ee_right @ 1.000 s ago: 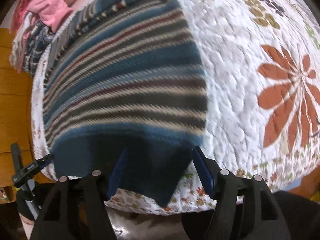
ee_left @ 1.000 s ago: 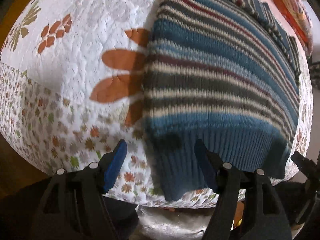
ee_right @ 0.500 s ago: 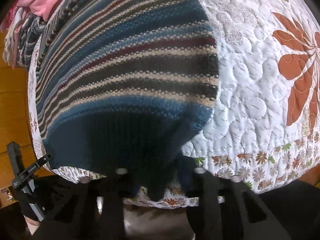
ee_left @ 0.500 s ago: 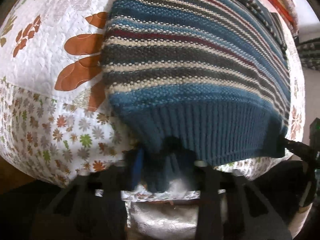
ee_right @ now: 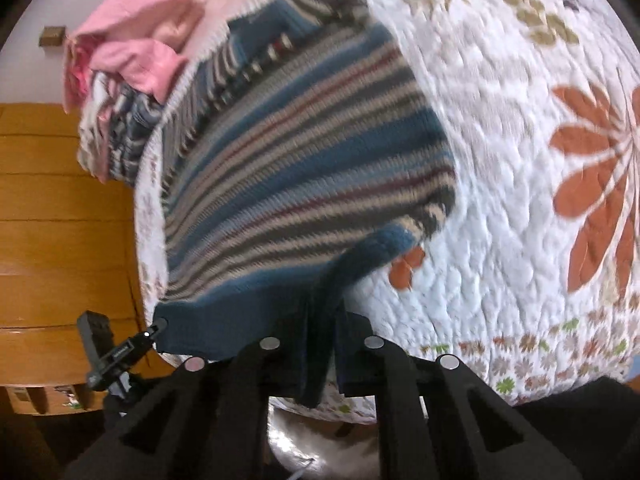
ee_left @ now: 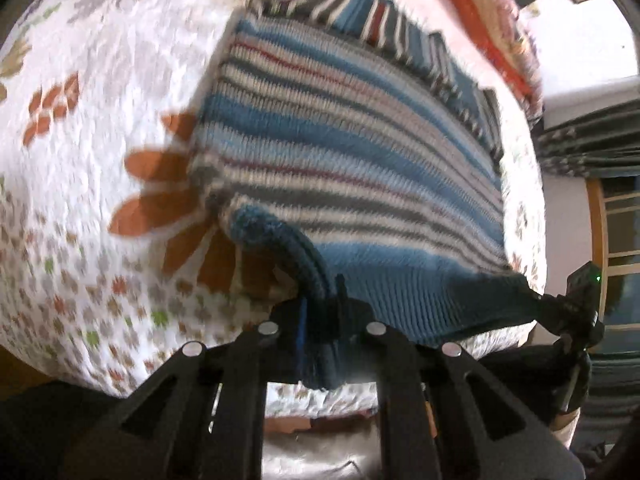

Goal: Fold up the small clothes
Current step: 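Grasp the ribbed hem with both grippers and lift it toward the collar, then carry the held hem over the body toward the collar with both grippers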

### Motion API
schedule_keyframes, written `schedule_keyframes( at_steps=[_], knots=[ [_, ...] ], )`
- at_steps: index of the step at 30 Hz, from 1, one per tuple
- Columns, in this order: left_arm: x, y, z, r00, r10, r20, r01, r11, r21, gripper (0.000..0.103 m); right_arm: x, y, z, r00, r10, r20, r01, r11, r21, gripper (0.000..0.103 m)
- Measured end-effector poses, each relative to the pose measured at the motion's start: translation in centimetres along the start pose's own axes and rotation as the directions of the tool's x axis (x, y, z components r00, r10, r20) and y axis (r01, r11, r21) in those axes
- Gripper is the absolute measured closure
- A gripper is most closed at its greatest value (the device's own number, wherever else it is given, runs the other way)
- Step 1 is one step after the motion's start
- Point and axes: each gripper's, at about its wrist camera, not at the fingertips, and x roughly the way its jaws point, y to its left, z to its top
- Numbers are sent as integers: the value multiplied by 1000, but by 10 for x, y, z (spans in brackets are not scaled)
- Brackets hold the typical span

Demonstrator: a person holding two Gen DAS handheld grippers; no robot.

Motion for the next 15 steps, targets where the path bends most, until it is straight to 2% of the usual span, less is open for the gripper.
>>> schedule_keyframes(
  at_steps=[7,15],
  knots=[
    [-14,-5,45,999,-5,37,4,1000,3,93,-14,11,48,1000,-1,4,1,1000,15,93],
    [29,-6,110,1000,8,-19,-9,998,-60,93,12,19,108,1000,-12,-29,14,998,58,93]
  ],
)
